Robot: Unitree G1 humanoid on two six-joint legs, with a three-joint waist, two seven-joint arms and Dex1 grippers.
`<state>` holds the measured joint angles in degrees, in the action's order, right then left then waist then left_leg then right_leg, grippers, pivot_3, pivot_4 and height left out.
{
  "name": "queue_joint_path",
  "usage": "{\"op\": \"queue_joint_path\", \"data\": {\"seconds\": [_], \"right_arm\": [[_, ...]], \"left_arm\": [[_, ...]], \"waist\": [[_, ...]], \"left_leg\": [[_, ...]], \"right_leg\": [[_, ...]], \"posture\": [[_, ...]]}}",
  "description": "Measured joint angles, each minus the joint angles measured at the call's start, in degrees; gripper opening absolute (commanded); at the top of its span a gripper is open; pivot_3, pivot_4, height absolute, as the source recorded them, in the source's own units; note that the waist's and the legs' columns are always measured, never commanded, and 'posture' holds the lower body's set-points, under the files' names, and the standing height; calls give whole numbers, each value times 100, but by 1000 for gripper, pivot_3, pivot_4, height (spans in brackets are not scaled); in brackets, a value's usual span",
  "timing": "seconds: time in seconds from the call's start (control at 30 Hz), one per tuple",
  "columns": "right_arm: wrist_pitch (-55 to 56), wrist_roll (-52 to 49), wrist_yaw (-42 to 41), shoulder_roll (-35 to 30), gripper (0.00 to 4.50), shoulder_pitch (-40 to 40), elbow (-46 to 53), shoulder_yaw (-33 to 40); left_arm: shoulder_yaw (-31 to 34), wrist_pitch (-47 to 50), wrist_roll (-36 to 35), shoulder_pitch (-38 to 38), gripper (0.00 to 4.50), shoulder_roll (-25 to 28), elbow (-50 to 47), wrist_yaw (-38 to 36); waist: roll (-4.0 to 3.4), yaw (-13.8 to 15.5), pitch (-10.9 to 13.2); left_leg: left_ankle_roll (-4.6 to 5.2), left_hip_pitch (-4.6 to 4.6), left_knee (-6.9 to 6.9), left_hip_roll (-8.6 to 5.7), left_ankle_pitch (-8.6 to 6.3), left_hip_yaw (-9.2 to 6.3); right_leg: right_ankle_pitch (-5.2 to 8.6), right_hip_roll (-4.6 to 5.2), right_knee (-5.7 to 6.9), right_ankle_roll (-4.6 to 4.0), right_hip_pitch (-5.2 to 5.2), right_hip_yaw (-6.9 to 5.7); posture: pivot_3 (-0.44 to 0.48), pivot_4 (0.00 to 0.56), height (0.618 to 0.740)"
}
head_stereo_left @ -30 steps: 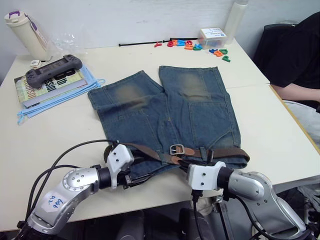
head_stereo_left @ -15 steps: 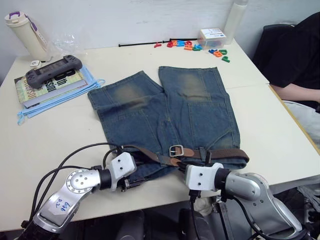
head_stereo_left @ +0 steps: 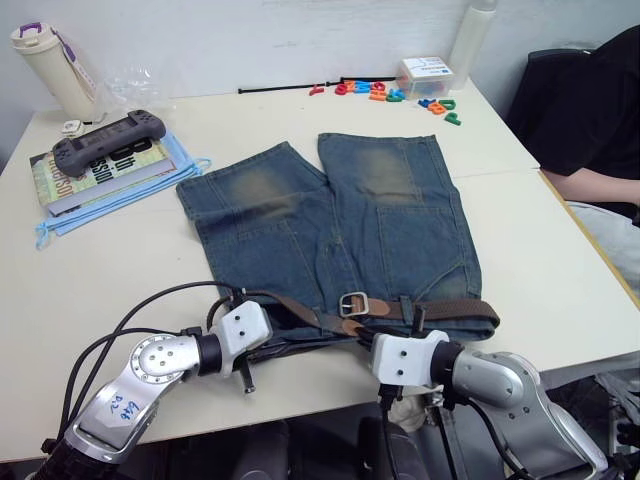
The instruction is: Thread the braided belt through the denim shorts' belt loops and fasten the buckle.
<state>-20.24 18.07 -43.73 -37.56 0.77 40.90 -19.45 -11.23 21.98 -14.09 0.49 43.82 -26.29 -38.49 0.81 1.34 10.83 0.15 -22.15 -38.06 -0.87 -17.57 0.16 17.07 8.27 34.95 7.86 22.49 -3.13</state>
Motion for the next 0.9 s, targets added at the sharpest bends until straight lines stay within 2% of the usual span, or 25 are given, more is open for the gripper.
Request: {"op": "queue_joint_path", "data": {"seconds": [0.17, 0.4, 0.53, 0.63, 0.7, 0.73, 0.9], "right_arm": [[2, -39, -22, 0, 0, 23, 68, -2], [-78, -92, -44, 2, 0, 6, 85, -2], [-182, -89, -42, 37, 0, -9, 117, -11], [-236, -86, -32, 67, 0, -38, 118, -32], [-249, -86, -32, 78, 0, -53, 117, -32], [-258, -85, -32, 84, 0, -58, 117, -32], [-276, -80, -25, 108, 0, -133, 115, -38]], "left_arm": [[-2, -442, 205, 105, 407, 217, 38, -132], [-22, -616, 280, 123, 407, 223, 95, -136], [27, -560, 225, 164, 1862, 81, 126, -121], [211, -272, -145, 244, 2825, -119, 209, -122], [350, 4, -444, 285, 3692, -239, 204, -162], [403, 134, -591, 310, 3986, -264, 199, -198], [436, 358, -784, 390, 3986, -100, 11, -456]], "waist": [[0, -15, 0], [0, -13, 0], [-1, -5, -2], [0, -4, -4], [0, -6, -4], [0, -6, -4], [1, -12, -4]], "left_leg": [[-3, 1, 0, 3, -2, 2], [-3, 2, 0, 7, -2, 3], [-3, 5, 0, 8, -2, 4], [-3, 5, -1, 9, -2, 3], [-3, 5, -1, 9, -2, 4], [-3, 4, -1, 9, -2, 3], [-3, 5, -2, 9, -2, 4]], "right_leg": [[0, -5, 0, 0, 2, 0], [0, -6, 1, 0, 1, 0], [0, -6, 2, 0, 0, 1], [0, -6, 5, 0, -1, 1], [0, -6, 6, 0, 0, 1], [0, -6, 6, 0, 0, 0], [0, -6, 7, 0, 0, 0]], "posture": [[0, 150, 714], [0, 150, 714], [0, 150, 714], [0, 150, 714], [0, 150, 714], [0, 150, 714], [0, 150, 714]]}}
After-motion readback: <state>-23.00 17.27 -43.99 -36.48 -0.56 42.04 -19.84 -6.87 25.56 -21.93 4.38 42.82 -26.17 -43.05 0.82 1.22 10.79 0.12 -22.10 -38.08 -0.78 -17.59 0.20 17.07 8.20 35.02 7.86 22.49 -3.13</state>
